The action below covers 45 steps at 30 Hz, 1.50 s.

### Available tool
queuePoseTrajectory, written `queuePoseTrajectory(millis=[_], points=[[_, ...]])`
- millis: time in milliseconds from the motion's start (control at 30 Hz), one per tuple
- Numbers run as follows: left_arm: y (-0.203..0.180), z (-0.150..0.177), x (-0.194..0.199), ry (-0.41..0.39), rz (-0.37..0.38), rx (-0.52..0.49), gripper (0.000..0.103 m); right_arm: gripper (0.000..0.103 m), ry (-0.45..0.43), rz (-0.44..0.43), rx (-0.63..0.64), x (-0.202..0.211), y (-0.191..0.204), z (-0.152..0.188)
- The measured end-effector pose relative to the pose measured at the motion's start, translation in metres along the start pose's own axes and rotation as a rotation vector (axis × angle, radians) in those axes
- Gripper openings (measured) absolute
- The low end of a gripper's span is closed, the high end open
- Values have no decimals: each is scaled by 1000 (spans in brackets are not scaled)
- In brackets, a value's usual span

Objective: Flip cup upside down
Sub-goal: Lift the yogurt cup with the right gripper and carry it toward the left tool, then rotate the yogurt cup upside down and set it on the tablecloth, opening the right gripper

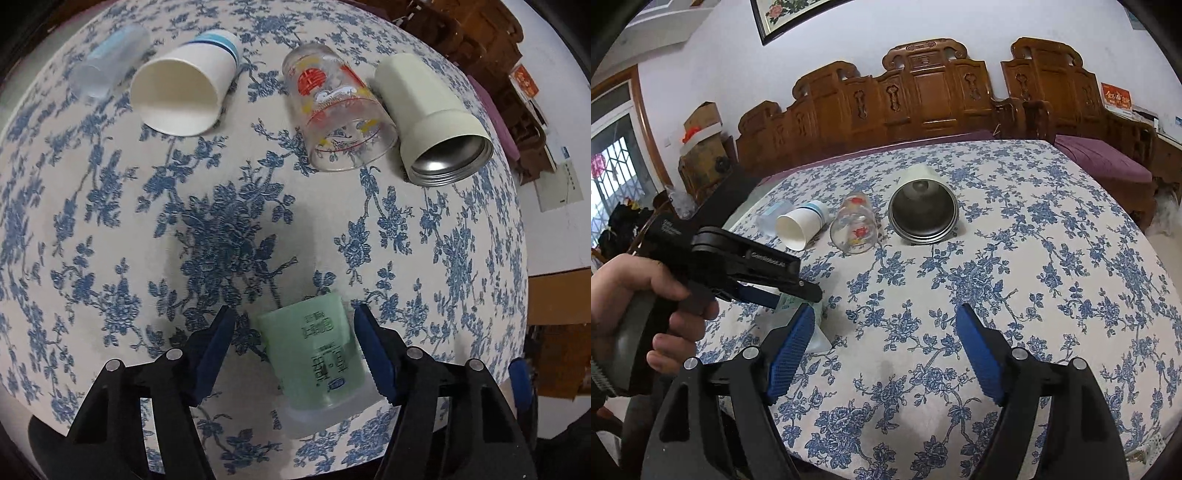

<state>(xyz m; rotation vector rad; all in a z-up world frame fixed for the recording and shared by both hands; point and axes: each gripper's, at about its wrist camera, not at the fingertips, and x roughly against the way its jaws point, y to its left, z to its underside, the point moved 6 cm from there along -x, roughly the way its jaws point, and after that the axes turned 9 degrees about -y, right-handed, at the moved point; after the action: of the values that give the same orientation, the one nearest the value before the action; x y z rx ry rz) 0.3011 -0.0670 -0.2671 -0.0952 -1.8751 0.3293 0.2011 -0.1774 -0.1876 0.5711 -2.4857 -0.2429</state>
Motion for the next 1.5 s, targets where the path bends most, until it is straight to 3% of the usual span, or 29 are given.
queuePoseTrajectory(millis=[33,133,267,433,700,833,900,1133,1500], points=[[-1,0,-1,3,3,2,64,81,0,-1,-1,0,0,0],[-4,0,-4,16,16,-7,50,81,1,-2,-2,0,-1,0],[-13,1,-2,-1,31,-42,49,81,6,-1,1,-1,0,1],[-29,-11,10,-146,29,-137,48,81,9,0,-2,-2,0,2],[-34,-24,21,-394,-47,-288,48,81,20,9,-9,-6,-3,6],[-30,-27,27,-462,-73,-343,48,81,26,8,-10,-9,-3,7],[-30,-24,22,-463,-119,-387,48,81,26,9,-9,-9,-3,8],[-29,-5,30,-497,-149,-460,48,81,24,7,-11,-10,-3,8],[-27,25,42,-481,-138,-477,46,81,20,14,-14,-9,-5,6]])
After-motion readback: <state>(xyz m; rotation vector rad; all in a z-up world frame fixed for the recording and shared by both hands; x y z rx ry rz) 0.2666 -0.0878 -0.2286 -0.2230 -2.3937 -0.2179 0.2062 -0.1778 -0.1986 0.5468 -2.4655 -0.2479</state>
